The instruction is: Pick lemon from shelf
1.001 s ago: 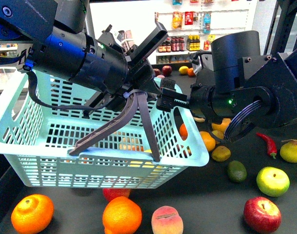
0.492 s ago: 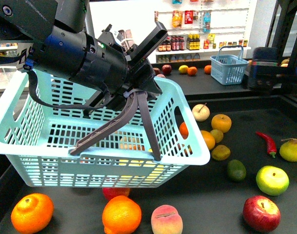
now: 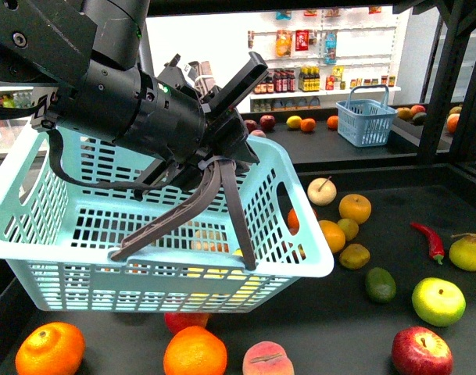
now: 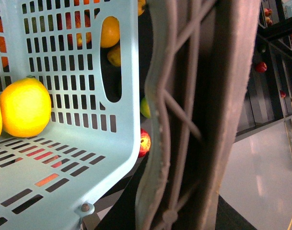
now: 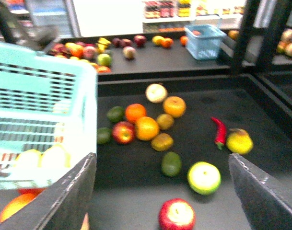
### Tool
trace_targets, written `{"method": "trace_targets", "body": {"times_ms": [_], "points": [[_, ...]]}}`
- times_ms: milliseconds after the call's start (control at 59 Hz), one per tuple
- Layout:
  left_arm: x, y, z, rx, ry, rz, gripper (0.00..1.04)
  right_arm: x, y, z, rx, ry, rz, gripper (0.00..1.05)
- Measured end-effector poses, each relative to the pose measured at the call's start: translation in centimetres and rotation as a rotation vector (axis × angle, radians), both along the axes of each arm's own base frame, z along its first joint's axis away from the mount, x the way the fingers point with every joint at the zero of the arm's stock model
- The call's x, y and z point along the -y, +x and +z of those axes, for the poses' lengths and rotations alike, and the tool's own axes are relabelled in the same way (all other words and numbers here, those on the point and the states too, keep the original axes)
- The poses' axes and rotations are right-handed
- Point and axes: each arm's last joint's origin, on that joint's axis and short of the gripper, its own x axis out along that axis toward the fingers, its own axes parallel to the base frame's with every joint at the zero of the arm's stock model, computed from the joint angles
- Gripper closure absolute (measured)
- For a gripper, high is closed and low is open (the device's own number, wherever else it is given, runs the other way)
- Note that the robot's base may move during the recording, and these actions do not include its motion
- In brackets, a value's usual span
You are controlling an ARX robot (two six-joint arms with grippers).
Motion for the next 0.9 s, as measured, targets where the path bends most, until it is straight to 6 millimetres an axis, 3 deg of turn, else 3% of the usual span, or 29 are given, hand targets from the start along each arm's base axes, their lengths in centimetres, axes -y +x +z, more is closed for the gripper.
{"method": "trace_targets", "body": {"times_ms": [136, 407, 899], "points": [[0.0, 0.0, 0.0, -0.001, -0.001, -0.001, 0.91, 0.9, -3.1, -1.1, 0.016, -0.020, 0.026, 0.55], [0.0, 0.0, 0.0, -0.001, 0.000, -0.001, 0.91, 2.1, -4.4, -1.6, 0.029, -0.026, 0.054, 1.02], [0.0, 0.0, 0.0, 0.000, 0.000, -0.001, 0.91, 2.8, -5.9, -1.9, 0.057, -0.029, 0.022, 1.02]]}}
